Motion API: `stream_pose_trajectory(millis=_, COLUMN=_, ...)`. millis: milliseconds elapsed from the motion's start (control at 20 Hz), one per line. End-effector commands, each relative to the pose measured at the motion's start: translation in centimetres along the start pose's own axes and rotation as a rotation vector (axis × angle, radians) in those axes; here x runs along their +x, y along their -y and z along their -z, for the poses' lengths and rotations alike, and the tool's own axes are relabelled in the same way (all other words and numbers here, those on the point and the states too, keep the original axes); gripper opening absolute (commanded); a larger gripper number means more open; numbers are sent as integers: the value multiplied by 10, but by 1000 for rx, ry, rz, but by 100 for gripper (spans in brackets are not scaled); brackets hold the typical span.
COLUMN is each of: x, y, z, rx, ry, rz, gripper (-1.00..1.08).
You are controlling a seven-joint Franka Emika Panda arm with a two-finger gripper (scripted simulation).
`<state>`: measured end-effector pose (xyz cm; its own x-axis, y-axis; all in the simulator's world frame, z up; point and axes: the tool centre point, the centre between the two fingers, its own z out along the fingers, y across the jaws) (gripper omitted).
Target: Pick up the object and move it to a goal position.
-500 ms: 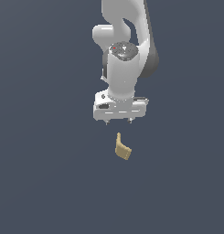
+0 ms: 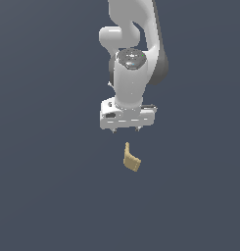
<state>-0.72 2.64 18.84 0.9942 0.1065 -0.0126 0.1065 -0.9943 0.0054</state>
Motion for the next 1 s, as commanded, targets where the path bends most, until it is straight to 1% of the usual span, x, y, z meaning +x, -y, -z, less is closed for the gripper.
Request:
stream_pose_trajectory(millis=0, x=-1, y=0, z=-1, rx=0, ry=5, rz=2, gripper=100)
stream_pose_trajectory(millis=250, x=1, y=0, z=-2, rx=0, ry=3, rz=14, gripper=100)
stream_pose_trajectory(millis=450, x=9, y=1, z=-5, rx=-1, ry=2, rz=51, gripper=100)
stream_pose_trajectory(millis=700, x=23, y=3, z=-13, rx=-2, ry=-1, rz=131, gripper=100)
stream_pose_trajectory(millis=950, x=44, y=6, z=-25, rx=-2, ry=-5, rz=242, gripper=100)
